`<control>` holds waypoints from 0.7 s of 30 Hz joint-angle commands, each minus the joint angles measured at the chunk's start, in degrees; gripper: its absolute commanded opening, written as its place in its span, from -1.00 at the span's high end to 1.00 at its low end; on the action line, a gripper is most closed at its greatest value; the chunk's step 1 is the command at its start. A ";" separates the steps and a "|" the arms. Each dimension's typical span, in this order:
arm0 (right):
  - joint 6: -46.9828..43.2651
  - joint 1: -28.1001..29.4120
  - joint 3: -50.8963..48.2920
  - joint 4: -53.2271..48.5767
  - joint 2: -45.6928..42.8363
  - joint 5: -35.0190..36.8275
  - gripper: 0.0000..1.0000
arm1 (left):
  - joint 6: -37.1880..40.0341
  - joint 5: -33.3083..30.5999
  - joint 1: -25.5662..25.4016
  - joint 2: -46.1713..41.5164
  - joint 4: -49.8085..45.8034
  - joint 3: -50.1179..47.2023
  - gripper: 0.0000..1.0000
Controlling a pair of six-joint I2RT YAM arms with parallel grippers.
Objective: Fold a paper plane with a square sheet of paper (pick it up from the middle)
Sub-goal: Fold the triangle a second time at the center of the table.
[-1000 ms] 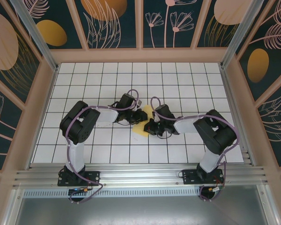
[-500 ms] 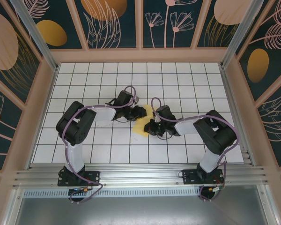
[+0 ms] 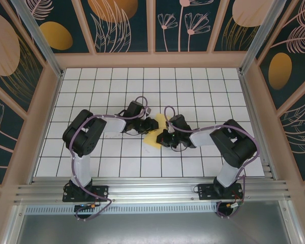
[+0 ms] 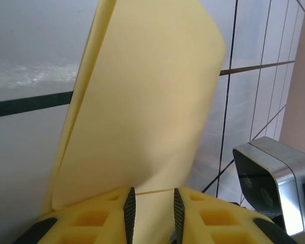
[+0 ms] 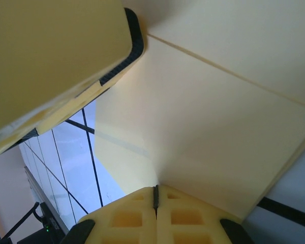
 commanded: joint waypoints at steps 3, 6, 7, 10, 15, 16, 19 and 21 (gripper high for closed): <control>-0.94 1.35 -3.36 -6.16 -0.27 -1.21 0.98 | 0.31 -6.25 0.89 2.46 -2.06 -0.26 0.43; -0.96 1.66 -4.11 -6.13 -1.24 -1.68 0.96 | 0.14 -6.46 0.91 2.70 -2.06 -0.29 0.45; -1.04 1.68 -4.26 -6.31 -1.69 -1.98 0.96 | 0.28 -6.59 0.91 2.72 -2.22 -0.31 0.45; -1.10 1.75 -5.00 -6.62 -2.88 -1.93 0.94 | 0.51 -6.74 0.91 2.87 -2.50 -0.54 0.46; -0.61 1.84 -6.80 -6.06 -4.81 -2.39 0.89 | 0.84 -6.56 0.91 2.78 -2.51 -1.04 0.46; -0.68 1.79 -6.76 -6.30 -4.85 -2.55 0.89 | 0.90 -6.41 0.96 2.79 -2.35 -1.17 0.46; -0.56 2.01 -6.80 -6.74 -5.17 -2.49 0.89 | 1.04 -5.90 0.91 2.96 -2.24 -1.26 0.47; -0.56 2.01 -6.76 -7.50 -5.94 -1.89 0.88 | 1.11 -5.68 0.91 2.83 -2.24 -1.31 0.47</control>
